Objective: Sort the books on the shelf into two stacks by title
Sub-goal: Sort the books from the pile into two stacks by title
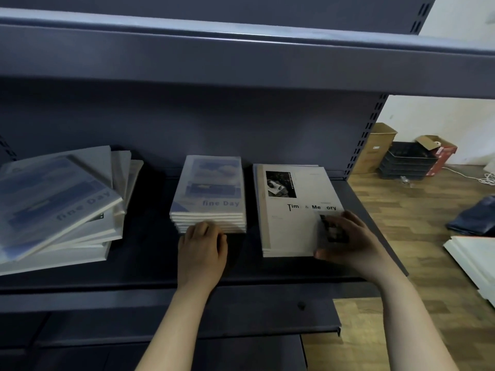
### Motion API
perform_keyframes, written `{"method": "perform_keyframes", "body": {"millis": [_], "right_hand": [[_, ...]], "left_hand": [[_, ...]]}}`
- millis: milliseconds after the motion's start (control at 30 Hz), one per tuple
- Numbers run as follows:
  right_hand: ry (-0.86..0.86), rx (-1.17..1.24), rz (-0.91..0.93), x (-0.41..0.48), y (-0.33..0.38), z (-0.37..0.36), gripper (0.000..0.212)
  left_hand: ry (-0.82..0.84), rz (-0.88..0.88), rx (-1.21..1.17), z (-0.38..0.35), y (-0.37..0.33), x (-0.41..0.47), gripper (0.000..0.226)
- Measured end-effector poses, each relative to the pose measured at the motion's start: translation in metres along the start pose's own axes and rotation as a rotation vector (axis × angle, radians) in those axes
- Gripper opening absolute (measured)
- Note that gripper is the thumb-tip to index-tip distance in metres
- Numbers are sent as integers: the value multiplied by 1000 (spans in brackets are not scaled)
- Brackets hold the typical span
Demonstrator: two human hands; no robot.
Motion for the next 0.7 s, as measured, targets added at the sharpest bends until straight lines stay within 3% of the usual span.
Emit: {"method": "perform_keyframes", "body": {"millis": [233,700], "right_hand": [[28,-4,76,6,14,2,84],[-1,-12,37,21,2,-8,91]], "left_hand": [[-10,-7,-11,2,0,-2,6],[11,12,-26,3,0,-3,7]]}}
Point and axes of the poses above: each hand's wrist, its own x-axis towards the middle knuckle, its own z-axis out of the back of the hand, y = z × x, the point moved 6 cm from there along x, towards the middle knuckle, and after that the axes turned 15 degrees about -y, right-handed, at the moved point
